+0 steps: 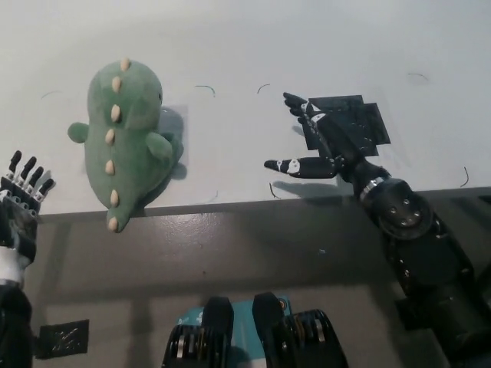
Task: Use both hands to pick up a dinasour on the right side and move it to the left side
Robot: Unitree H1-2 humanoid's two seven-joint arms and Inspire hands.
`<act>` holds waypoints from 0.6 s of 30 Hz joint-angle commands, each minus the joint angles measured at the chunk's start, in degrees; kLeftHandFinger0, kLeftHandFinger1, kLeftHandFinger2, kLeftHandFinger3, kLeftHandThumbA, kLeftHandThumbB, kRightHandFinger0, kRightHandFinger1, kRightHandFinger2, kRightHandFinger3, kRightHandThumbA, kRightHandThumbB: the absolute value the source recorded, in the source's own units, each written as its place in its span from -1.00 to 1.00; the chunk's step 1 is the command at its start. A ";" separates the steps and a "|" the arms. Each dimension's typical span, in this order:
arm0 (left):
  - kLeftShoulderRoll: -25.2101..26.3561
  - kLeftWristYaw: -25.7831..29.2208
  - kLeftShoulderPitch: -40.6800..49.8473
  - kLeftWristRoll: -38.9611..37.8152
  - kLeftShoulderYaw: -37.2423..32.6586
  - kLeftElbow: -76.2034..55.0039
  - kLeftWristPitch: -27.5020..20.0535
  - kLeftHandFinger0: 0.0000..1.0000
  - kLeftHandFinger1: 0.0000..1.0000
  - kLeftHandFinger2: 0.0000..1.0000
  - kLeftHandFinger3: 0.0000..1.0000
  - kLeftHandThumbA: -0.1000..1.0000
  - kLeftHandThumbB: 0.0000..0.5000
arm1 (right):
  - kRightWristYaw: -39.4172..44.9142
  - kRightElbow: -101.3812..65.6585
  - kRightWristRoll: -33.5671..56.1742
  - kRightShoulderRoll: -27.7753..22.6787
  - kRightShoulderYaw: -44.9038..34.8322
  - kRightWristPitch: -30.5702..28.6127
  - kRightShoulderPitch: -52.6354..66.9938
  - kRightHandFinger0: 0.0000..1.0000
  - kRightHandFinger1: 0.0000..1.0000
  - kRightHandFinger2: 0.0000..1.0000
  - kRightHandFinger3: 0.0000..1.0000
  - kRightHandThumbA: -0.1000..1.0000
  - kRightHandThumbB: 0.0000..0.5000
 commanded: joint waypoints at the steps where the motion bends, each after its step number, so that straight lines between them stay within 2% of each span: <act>1: 1.50 -0.83 2.95 0.24 0.28 -3.83 2.68 1.00 1.00 1.00 1.00 1.00 0.45 | 3.06 -6.91 4.06 -0.33 -1.95 2.34 1.31 1.00 1.00 1.00 1.00 1.00 -0.60; 2: 1.00 -0.03 3.29 1.38 -0.13 -4.28 2.34 1.00 1.00 1.00 1.00 1.00 0.51 | 3.35 -8.09 4.76 -0.12 -2.41 2.94 2.12 1.00 1.00 1.00 1.00 1.00 -0.61; 5: -0.52 1.53 5.19 3.41 -0.70 -5.69 1.17 1.00 1.00 1.00 1.00 1.00 0.47 | 4.00 -11.64 6.57 0.95 -3.22 4.67 4.87 1.00 1.00 1.00 1.00 1.00 -0.67; 6: -2.38 3.26 5.98 4.44 -0.59 -6.52 -0.22 1.00 1.00 1.00 1.00 1.00 0.37 | 3.94 -13.47 7.02 1.24 -3.46 5.30 6.63 1.00 1.00 1.00 1.00 1.00 -0.74; 8: -3.59 4.06 7.10 4.90 -0.33 -8.11 -0.56 1.00 1.00 1.00 1.00 1.00 0.16 | 4.30 -16.30 7.87 1.20 -3.84 6.72 8.91 1.00 1.00 1.00 1.00 1.00 -0.64; 10: -4.26 4.26 8.39 4.83 -0.21 -10.12 0.17 1.00 1.00 1.00 1.00 1.00 0.19 | 4.54 -19.98 8.14 0.16 -4.29 8.07 10.94 1.00 1.00 1.00 1.00 1.00 -0.62; 12: -5.15 4.36 9.83 4.40 0.08 -12.39 0.79 1.00 1.00 1.00 1.00 1.00 0.12 | 5.51 -22.61 9.34 -0.96 -5.09 8.83 12.74 1.00 1.00 1.00 1.00 1.00 -0.58; 14: -5.46 4.60 10.93 5.00 0.08 -13.78 0.80 1.00 1.00 1.00 1.00 1.00 0.24 | 5.89 -23.90 9.77 -1.42 -5.45 9.47 13.69 1.00 1.00 1.00 1.00 1.00 -0.50; 16: -6.11 5.07 12.16 6.16 -0.30 -15.83 0.81 1.00 1.00 1.00 1.00 1.00 0.22 | 6.77 -26.54 11.02 -2.71 -6.28 10.68 15.27 1.00 1.00 1.00 1.00 1.00 -0.45; 18: -6.82 5.44 14.33 7.63 -1.21 -19.98 2.04 1.00 1.00 1.00 1.00 1.00 0.20 | 7.30 -28.77 12.23 -4.08 -7.38 10.35 17.29 1.00 1.00 1.00 1.00 1.00 -0.58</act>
